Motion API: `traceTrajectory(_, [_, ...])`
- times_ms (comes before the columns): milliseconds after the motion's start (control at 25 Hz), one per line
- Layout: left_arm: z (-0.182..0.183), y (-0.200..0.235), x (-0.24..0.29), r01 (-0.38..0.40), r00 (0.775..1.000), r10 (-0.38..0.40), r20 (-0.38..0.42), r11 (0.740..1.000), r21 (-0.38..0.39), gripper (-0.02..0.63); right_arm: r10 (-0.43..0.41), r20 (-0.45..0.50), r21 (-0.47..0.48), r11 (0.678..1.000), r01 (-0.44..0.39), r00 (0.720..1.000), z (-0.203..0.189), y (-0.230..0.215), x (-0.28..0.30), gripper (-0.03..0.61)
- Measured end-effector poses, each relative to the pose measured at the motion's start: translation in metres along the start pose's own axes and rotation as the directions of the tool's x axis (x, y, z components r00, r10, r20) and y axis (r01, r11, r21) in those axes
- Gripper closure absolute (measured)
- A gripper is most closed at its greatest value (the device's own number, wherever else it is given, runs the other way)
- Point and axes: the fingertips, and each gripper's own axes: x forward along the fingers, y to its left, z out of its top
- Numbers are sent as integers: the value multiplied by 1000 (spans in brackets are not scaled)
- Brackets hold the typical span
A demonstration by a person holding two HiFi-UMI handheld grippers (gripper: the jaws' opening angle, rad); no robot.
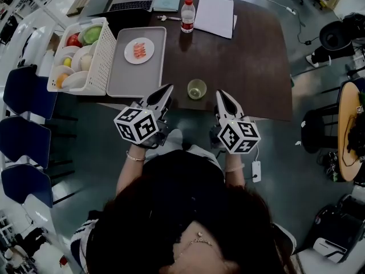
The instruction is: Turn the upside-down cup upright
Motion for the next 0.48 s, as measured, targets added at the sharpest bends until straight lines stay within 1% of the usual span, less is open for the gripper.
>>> traceTrajectory(240, [-8,3,-6,-3,1000,3,-1,999,-41,611,-8,-6,-38,999,8,1000,0,5,1,560])
traceTrajectory(360, [-13,3,-7,-14,1000,13,-13,999,-37,611,-5,-6,-44,999,5,1000,-1,7,1,561])
traceTrajectory(480, [-17,3,-8,-8,1000,8,-15,999,-39,611,2,-6,-46,999,-3,1000,-3,11,3,561])
